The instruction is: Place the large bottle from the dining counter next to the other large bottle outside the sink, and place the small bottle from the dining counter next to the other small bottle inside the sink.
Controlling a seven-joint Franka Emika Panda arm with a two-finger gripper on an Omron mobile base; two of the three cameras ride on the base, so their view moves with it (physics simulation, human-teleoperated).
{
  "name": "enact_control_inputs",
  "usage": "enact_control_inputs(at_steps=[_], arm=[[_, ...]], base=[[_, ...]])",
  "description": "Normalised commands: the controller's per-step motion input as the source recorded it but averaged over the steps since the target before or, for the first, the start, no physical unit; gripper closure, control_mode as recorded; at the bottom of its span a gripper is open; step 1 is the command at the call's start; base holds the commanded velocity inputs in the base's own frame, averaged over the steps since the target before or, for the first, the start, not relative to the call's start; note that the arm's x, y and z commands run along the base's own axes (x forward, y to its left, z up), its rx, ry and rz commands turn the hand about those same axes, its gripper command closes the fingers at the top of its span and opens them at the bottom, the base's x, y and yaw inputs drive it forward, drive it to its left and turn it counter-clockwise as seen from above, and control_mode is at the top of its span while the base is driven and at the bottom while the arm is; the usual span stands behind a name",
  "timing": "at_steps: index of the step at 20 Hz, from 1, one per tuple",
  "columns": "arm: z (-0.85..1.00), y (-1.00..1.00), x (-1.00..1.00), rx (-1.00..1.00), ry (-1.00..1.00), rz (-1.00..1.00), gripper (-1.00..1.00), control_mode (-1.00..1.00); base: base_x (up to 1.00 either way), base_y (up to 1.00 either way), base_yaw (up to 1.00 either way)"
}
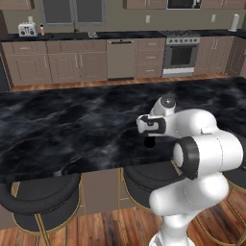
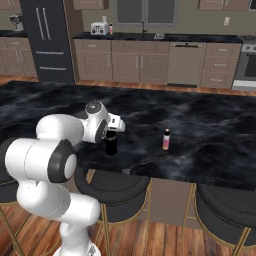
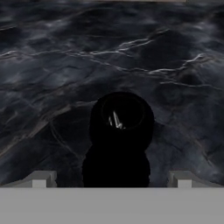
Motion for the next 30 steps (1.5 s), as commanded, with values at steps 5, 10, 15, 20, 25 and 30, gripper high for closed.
enact_control_inputs(at_steps=[5,10,15,20,25,30], arm=[[-0.09,0.0,0.17,0.0,0.0,0.0,-1.0,-1.0],[-0.1,0.0,0.18,0.0,0.0,0.0,-1.0,-1.0],[-0.09,0.0,0.24,0.0,0.0,0.0,1.0,-1.0],[-0.01,-0.01,0.07,0.0,0.0,0.0,1.0,-1.0],[0.06,0.0,-0.08,0.0,-0.05,0.0,1.0,-1.0],[0.24,0.0,-0.23,0.01,-0.11,0.0,1.0,-1.0]], base=[[0.0,0.0,0.0],[0.0,0.0,0.0],[0.0,0.0,0.0],[0.0,0.0,0.0],[0.0,0.0,0.0],[0.0,0.0,0.0]])
